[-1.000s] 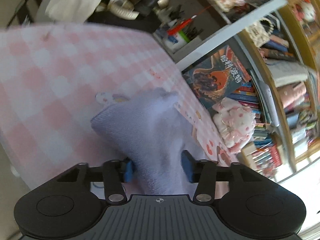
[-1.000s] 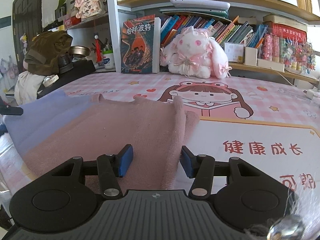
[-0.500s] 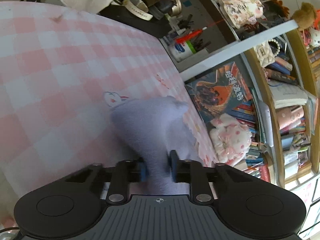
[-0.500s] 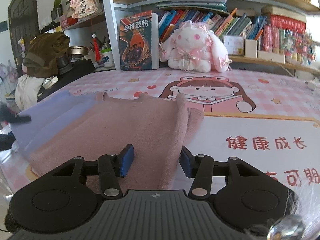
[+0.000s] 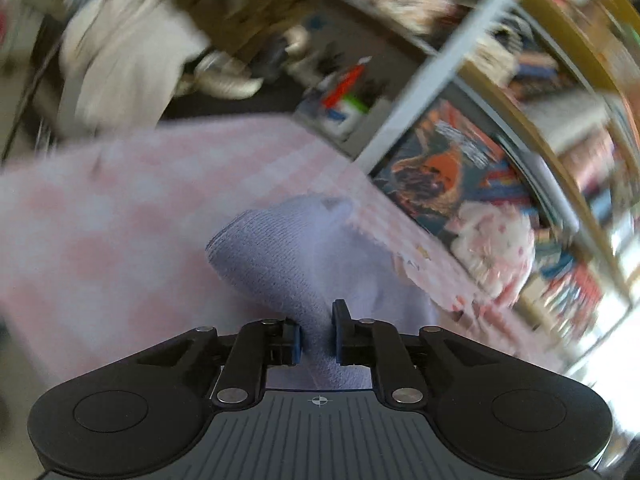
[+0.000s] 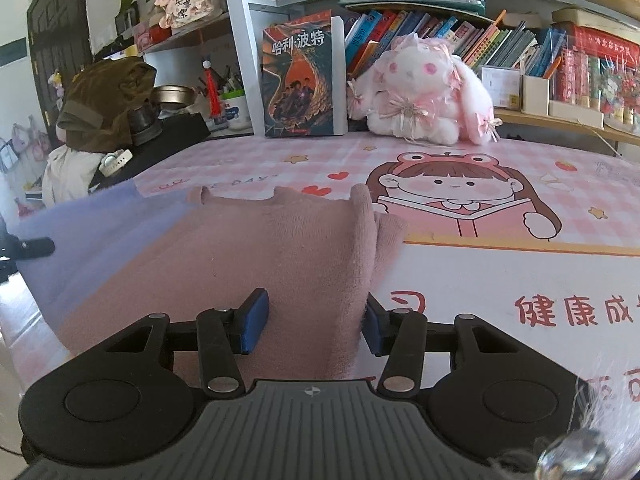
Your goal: Fold clothes
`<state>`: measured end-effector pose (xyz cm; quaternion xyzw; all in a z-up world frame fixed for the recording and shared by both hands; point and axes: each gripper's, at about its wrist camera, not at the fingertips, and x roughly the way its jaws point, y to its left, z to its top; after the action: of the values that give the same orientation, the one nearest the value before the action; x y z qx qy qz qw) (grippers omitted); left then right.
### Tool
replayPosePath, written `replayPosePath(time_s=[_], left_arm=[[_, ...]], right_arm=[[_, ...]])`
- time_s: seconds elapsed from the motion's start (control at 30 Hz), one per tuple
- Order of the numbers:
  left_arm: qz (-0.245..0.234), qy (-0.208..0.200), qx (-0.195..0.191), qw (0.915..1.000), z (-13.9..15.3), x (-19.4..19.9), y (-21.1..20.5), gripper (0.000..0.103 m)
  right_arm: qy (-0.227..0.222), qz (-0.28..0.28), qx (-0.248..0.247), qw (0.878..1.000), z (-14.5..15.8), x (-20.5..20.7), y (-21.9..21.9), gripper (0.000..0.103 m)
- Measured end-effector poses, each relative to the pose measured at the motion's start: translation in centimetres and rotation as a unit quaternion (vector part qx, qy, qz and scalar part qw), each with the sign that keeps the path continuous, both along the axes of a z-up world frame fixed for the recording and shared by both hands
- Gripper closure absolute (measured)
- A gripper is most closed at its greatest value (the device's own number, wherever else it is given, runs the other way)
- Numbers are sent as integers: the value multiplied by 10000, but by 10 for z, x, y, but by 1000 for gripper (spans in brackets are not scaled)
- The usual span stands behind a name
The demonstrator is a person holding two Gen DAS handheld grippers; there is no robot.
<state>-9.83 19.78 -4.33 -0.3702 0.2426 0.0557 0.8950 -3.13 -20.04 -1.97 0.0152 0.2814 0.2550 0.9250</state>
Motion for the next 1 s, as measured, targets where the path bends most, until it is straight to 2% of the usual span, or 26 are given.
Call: replayPosePath(time_s=[0.1,0.17,0.27,0.4,0.83,1.0], left_arm=[[153,24,-736,9972,-14,-1,14,79],[229,-70,-1026,9944,-21,-2,17,79],[214,-64,-857,9961,-21,2,13,80],[330,-199,-1038,9939,-27,2,17,88],[247,-224,-947,9949,-26,2,19,88],[251,-180,-865,9958,-24,4,18,88]], right_arm=[[8,13,1,10000,0,1,0,57],[10,19,-17,10000,1,1,1,57],[33,32,-13,10000,1,2,1,57],[99,111,-15,9999,3,6,-2,56],[167,-114,405,9990,2,10,-36,58],[91,261,588,9979,6,4,-49,61]])
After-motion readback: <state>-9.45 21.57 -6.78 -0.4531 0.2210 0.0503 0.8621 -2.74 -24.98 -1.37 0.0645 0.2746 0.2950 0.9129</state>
